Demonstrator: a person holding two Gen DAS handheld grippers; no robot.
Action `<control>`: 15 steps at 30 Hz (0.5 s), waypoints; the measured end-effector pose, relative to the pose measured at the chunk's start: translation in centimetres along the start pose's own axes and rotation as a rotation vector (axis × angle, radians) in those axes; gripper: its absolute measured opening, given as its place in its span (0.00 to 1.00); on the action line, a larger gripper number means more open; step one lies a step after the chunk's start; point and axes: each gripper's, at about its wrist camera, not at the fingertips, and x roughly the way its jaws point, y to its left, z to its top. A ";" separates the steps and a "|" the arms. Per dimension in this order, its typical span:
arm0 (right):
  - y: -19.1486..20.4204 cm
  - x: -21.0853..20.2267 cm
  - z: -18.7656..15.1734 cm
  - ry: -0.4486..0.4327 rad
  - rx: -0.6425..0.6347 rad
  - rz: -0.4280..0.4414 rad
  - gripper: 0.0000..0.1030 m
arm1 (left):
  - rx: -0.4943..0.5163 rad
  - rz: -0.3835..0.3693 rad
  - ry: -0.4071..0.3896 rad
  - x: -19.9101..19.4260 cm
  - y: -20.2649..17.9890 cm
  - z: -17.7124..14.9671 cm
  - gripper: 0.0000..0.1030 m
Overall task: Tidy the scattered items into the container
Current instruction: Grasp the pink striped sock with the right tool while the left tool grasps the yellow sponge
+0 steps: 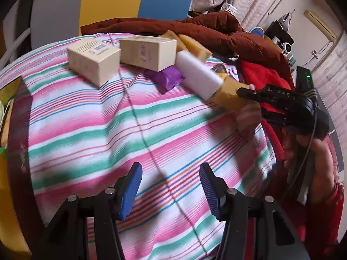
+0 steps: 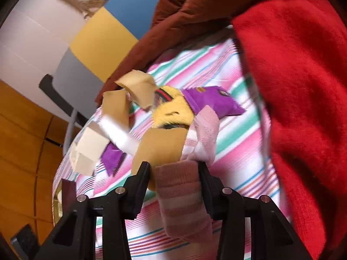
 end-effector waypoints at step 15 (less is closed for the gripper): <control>2.0 2.5 -1.0 0.137 -0.027 0.106 0.55 | -0.029 -0.050 0.017 3.7 -1.8 3.3 0.54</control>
